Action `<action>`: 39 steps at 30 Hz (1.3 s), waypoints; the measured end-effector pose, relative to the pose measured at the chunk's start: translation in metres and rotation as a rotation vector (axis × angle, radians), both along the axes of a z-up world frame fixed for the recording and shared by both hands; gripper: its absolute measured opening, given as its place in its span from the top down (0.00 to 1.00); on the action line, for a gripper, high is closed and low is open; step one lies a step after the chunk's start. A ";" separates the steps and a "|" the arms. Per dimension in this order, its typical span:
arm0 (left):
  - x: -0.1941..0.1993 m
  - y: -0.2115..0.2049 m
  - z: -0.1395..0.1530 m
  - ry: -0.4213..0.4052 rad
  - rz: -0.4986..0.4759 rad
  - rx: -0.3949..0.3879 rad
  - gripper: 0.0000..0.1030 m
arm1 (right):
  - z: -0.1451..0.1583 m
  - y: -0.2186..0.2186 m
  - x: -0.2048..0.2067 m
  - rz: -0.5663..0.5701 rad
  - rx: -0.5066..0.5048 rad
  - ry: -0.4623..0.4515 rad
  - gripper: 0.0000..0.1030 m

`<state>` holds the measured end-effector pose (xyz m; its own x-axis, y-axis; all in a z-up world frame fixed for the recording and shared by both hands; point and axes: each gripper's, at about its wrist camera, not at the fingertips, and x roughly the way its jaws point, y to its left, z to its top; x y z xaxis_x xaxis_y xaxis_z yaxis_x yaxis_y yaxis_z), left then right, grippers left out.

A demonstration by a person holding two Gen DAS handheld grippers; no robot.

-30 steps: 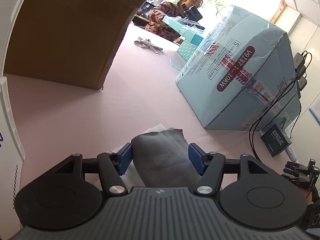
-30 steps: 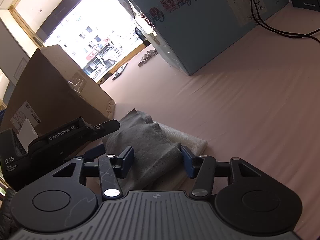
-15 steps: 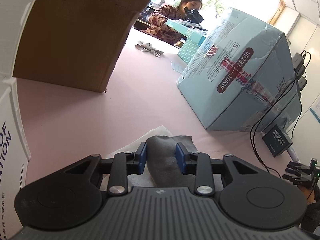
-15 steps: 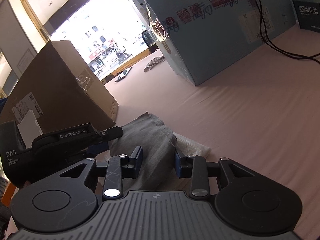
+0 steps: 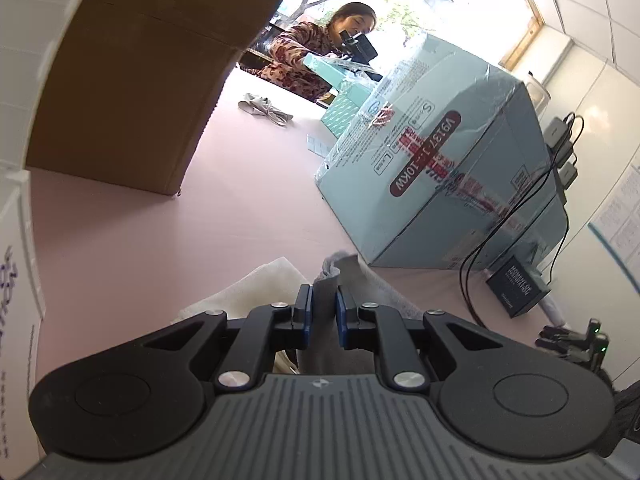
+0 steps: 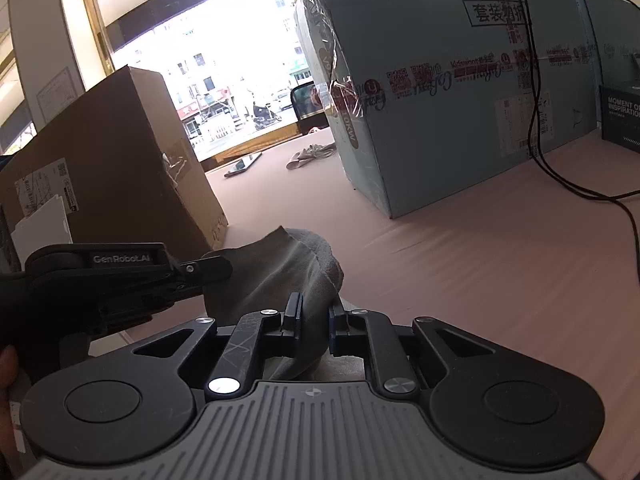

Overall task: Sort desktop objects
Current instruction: 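Carry the grey cloth with the left gripper into the white foam box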

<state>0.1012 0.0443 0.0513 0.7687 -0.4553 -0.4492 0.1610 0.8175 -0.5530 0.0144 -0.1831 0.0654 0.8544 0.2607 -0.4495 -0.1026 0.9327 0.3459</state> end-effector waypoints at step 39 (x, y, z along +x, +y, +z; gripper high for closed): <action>-0.123 0.259 0.042 0.126 0.139 0.192 0.89 | 0.085 0.271 0.007 0.454 -0.296 0.106 0.90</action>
